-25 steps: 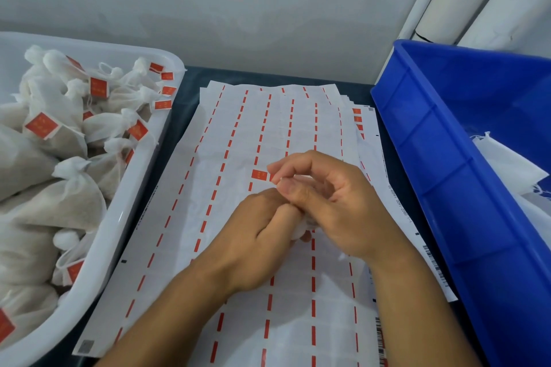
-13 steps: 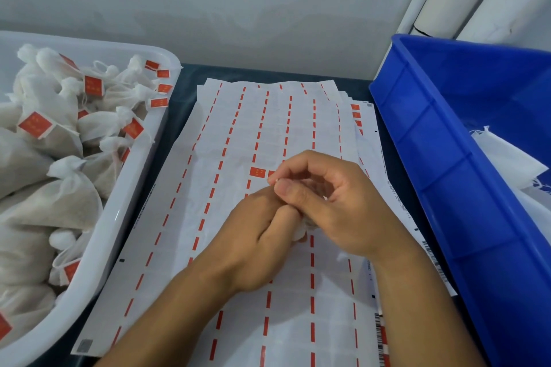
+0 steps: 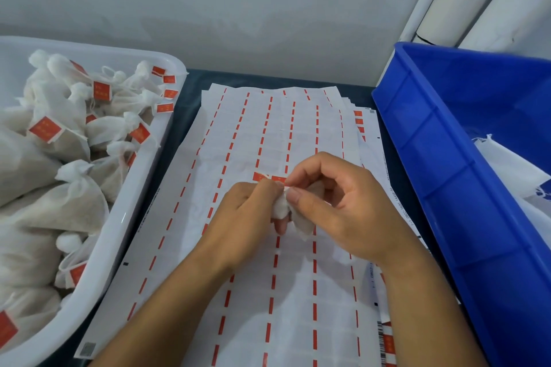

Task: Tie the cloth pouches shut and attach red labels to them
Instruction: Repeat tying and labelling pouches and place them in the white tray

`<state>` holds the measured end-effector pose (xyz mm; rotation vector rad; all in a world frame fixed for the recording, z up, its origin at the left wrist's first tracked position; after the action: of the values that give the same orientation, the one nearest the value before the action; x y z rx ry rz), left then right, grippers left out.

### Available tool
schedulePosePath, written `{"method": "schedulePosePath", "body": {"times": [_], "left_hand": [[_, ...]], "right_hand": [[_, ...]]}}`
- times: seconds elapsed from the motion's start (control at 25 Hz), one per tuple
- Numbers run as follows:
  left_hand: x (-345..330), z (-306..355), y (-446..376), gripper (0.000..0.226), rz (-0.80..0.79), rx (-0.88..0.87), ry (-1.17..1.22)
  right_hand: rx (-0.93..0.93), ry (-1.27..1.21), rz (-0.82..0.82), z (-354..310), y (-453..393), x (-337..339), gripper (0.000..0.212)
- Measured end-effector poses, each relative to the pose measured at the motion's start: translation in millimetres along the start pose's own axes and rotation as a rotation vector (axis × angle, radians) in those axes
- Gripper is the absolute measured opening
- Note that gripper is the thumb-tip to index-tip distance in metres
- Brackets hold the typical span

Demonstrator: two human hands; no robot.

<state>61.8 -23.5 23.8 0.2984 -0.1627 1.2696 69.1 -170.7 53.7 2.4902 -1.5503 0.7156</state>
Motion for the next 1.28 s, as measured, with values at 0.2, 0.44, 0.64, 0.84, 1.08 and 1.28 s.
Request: {"method": "schedulePosePath", "body": {"times": [0.2,0.44,0.64,0.84,1.08,1.28], "left_hand": [[5.3,-2.3,-1.8,0.068,0.012,0.061,0.042],[12.2,-5.6,-1.7,0.057,0.071,0.162,0.075],[14.1,-12.6,-1.8,0.055,0.112,0.270,0.143],[12.4,-15.2,1.4,0.069,0.032,0.300,0.198],[9.4,-12.4,-11.2,0.033,-0.013,0.306,0.242],[7.5,-10.6,-6.2,0.029,-0.152,0.226,0.400]], "right_hand": [[0.032,0.104,0.001,-4.8,0.8,-1.5,0.014],[0.020,0.234,-0.018,-8.2,2.9,-4.1,0.026],[0.025,0.326,-0.044,-8.1,3.6,-7.7,0.034],[0.020,0.395,-0.032,-2.9,2.0,-8.3,0.037],[0.084,0.298,0.123,-7.7,0.9,1.3,0.023],[0.182,0.258,0.202,-14.7,2.2,6.2,0.014]]}}
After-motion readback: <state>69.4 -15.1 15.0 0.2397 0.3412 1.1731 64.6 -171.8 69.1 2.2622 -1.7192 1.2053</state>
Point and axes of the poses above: each hand's wrist, its own y-axis away from the middle knuckle, its own x-axis out of the back of the hand, z = x × y, the point moved 6 cm from there along -y, towards the middle knuckle, and after that the axes turned 7 degrees about -z, right-handed, at the moved point
